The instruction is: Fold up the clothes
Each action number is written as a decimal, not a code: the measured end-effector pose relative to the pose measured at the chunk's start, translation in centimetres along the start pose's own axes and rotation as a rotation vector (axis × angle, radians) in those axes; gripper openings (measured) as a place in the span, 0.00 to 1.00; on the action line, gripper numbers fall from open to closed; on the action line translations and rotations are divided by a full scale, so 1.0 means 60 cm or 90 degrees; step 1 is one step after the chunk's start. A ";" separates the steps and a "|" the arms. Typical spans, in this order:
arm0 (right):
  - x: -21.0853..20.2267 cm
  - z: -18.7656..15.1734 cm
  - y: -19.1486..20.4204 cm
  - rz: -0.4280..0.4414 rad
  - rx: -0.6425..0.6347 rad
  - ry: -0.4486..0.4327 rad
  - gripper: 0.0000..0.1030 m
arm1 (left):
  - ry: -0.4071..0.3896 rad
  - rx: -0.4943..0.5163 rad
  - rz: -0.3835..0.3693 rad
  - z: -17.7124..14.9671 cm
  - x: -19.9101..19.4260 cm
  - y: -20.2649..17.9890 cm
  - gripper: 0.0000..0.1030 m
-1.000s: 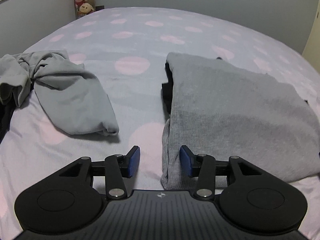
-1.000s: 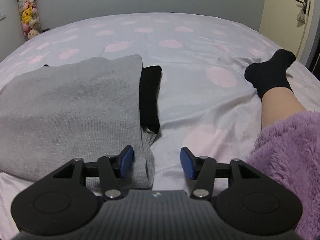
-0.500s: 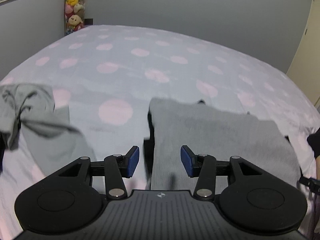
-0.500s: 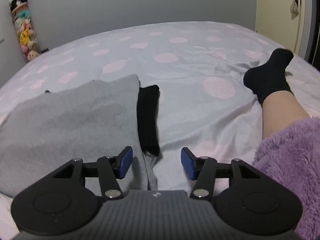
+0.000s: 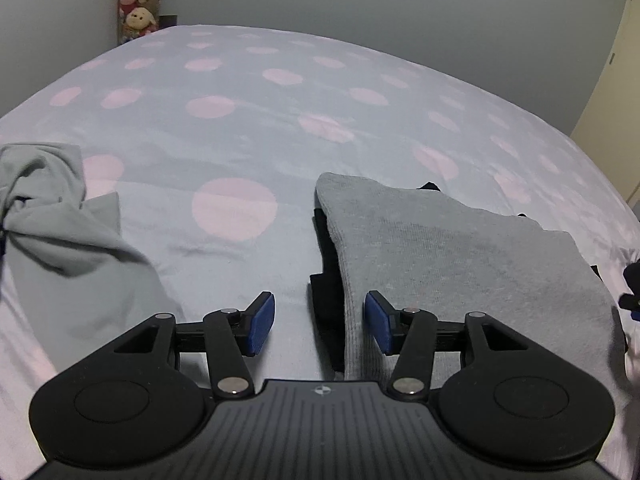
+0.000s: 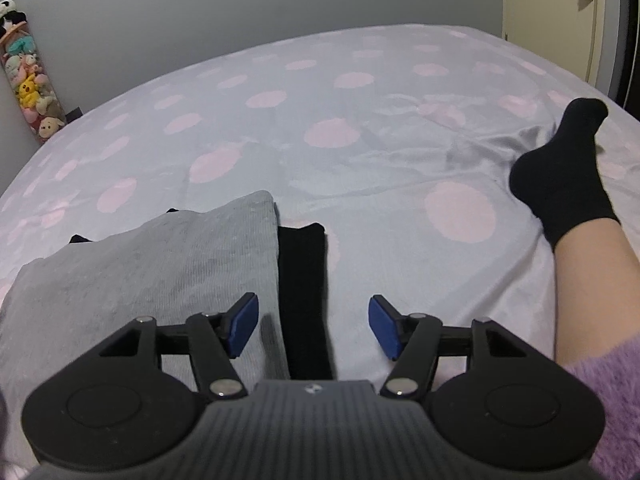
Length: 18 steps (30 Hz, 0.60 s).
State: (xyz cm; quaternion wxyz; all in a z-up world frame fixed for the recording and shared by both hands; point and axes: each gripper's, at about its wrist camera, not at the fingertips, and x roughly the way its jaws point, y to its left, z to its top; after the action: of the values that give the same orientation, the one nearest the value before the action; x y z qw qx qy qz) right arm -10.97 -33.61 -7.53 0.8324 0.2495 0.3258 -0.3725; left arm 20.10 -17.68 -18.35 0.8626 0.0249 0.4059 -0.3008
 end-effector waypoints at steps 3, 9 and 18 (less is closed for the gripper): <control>0.017 0.008 0.004 0.008 0.009 0.012 0.66 | -0.001 -0.004 -0.014 -0.001 0.011 0.003 0.47; 0.052 0.001 0.012 -0.005 0.000 0.055 0.74 | 0.019 -0.005 -0.014 -0.011 0.035 0.000 0.48; 0.078 -0.008 0.012 0.009 -0.001 0.086 0.93 | 0.014 -0.020 -0.028 -0.011 0.041 0.007 0.51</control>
State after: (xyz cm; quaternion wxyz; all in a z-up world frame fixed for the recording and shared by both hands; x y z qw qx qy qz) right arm -8.21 -35.00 -11.14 0.8114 0.2755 0.3798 -0.3486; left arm 21.06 -18.36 -20.63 0.8516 0.0057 0.4205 -0.3129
